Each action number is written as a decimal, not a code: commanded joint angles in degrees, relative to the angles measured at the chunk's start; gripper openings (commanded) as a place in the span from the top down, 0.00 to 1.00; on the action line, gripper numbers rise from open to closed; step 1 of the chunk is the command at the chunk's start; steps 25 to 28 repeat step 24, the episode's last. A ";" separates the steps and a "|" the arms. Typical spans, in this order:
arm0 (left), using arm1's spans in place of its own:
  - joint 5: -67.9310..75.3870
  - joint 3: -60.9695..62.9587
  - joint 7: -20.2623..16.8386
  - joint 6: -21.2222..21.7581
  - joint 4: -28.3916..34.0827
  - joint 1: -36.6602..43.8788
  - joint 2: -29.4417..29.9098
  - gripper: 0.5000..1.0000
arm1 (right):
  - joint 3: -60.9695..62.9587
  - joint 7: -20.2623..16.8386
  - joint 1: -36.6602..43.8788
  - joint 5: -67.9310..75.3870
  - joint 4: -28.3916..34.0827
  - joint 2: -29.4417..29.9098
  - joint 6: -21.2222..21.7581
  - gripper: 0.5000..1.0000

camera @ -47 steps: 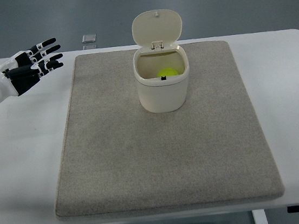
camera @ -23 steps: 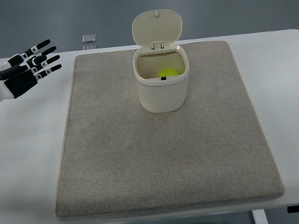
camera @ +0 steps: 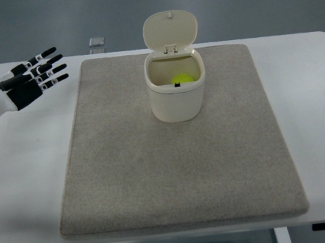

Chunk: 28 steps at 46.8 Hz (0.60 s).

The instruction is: Put tennis ball into box with left hand

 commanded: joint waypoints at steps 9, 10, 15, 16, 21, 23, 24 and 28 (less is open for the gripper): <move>0.01 -0.03 0.00 0.01 -0.18 0.18 0.00 0.02 | 0.00 0.00 0.00 0.04 0.35 0.00 0.11 0.12; 0.01 -0.03 0.00 0.01 -0.18 0.10 0.00 0.01 | 0.09 0.00 0.00 0.12 0.35 0.00 0.11 0.12; 0.01 -0.03 0.00 0.01 -0.18 0.18 0.00 0.01 | 0.09 0.00 -0.09 0.21 0.35 0.00 -0.06 0.12; 0.01 -0.03 0.00 0.01 -0.18 0.18 0.00 0.02 | 0.09 0.00 -0.09 0.21 0.35 0.00 -0.15 0.12; 0.10 0.05 0.00 0.01 -0.18 0.18 0.00 0.02 | 0.00 0.35 -0.09 0.04 0.35 0.00 -0.33 0.12; 0.10 -0.03 0.00 0.01 -0.27 0.18 0.00 0.01 | 0.00 0.44 -0.09 0.04 0.35 0.00 -0.41 0.12; 0.10 0.05 0.00 0.01 -0.27 0.18 0.00 0.01 | 0.00 0.44 -0.09 0.04 0.35 0.00 -0.41 0.12; 0.10 0.05 0.00 0.01 -0.27 0.18 0.00 0.01 | 0.00 0.44 -0.09 0.04 0.35 0.00 -0.41 0.12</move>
